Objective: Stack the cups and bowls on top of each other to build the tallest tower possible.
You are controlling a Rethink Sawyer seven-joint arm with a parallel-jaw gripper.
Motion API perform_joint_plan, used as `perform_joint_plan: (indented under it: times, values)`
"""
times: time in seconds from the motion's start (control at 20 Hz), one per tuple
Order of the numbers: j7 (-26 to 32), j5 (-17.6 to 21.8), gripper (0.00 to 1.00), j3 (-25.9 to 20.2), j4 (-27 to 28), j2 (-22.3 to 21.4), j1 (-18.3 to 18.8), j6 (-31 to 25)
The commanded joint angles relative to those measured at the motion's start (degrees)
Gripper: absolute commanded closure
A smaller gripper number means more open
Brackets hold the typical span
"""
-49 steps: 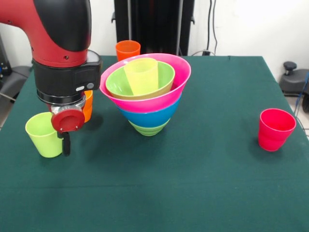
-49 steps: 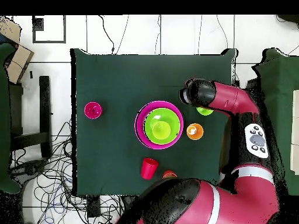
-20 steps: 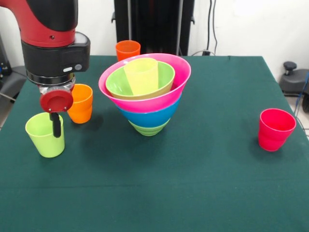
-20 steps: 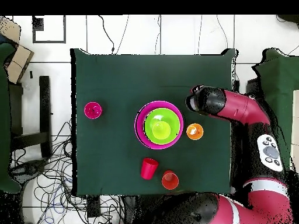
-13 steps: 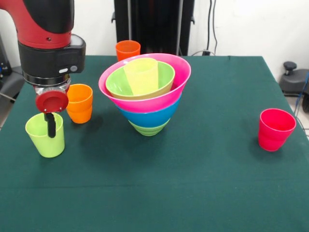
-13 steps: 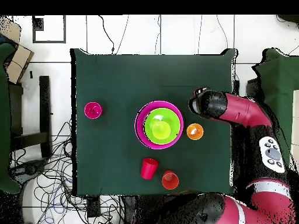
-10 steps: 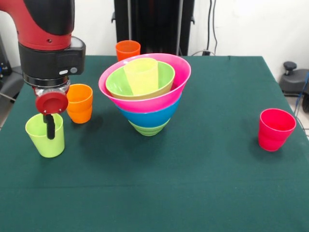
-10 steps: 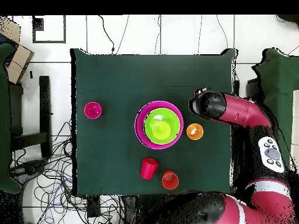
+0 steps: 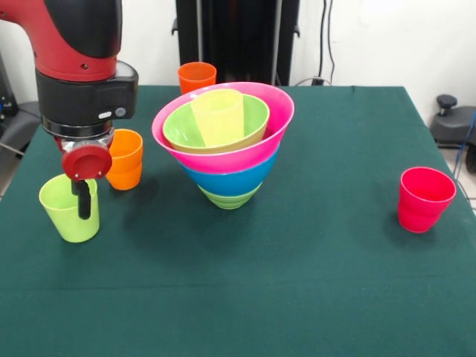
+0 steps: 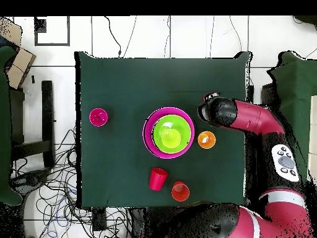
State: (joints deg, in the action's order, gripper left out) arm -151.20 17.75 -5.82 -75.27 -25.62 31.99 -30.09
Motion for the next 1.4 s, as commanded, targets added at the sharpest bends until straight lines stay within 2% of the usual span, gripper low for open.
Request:
perform_joint_plan:
  times: [0.05, 1.4]
  values:
    - [9.7, 4.4, 0.0, -5.6, -2.6, 3.1, -0.3, 2.9]
    - [9.9, 5.8, 0.0, -5.2, -3.8, 4.0, 0.0, 4.9]
